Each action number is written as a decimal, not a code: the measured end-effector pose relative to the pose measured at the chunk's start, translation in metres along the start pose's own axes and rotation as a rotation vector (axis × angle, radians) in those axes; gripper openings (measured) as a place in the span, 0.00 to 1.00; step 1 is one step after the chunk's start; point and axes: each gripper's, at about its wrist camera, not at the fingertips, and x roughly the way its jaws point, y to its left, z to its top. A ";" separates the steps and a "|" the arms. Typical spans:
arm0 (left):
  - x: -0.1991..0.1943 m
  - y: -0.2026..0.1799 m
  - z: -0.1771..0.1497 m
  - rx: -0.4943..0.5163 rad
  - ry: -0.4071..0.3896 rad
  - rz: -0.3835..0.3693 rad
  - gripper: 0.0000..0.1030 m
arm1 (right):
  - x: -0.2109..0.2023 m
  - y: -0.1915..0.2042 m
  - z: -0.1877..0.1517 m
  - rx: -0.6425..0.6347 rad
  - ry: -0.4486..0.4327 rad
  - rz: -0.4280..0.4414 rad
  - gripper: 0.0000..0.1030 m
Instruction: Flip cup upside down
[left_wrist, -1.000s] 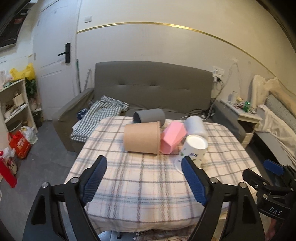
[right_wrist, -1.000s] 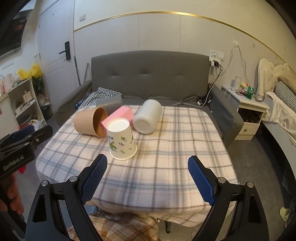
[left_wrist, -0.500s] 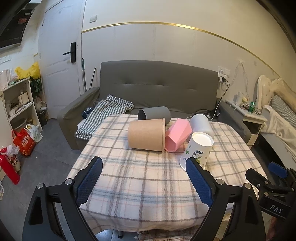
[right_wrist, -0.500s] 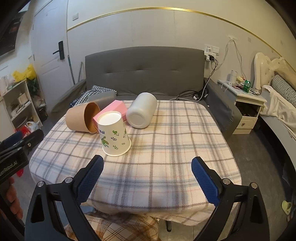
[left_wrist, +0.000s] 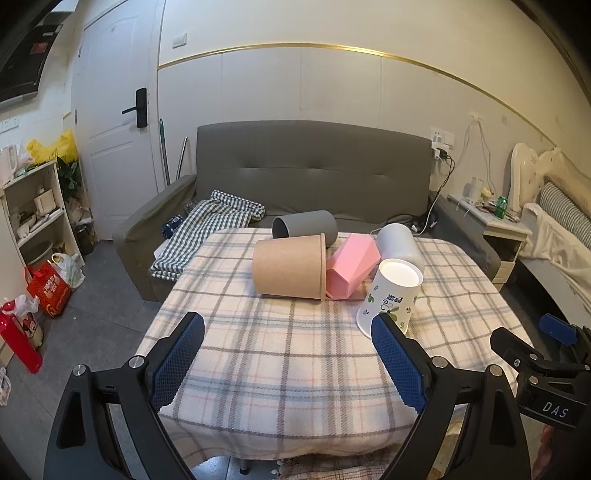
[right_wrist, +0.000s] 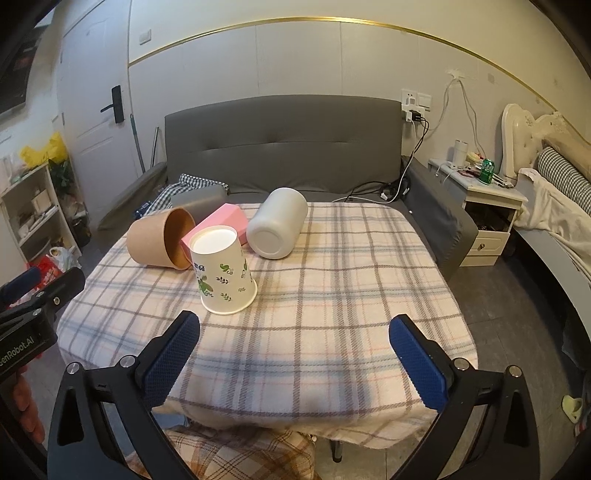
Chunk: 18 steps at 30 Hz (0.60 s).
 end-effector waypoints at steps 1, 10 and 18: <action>0.000 0.000 0.000 0.000 0.000 0.003 0.92 | 0.000 0.000 0.000 0.000 0.000 -0.001 1.00; 0.002 -0.002 -0.002 0.005 0.014 0.006 0.92 | 0.001 0.002 -0.001 -0.001 0.007 0.003 1.00; 0.004 -0.001 -0.001 0.008 0.022 0.009 0.92 | 0.004 0.002 -0.004 -0.001 0.015 0.006 1.00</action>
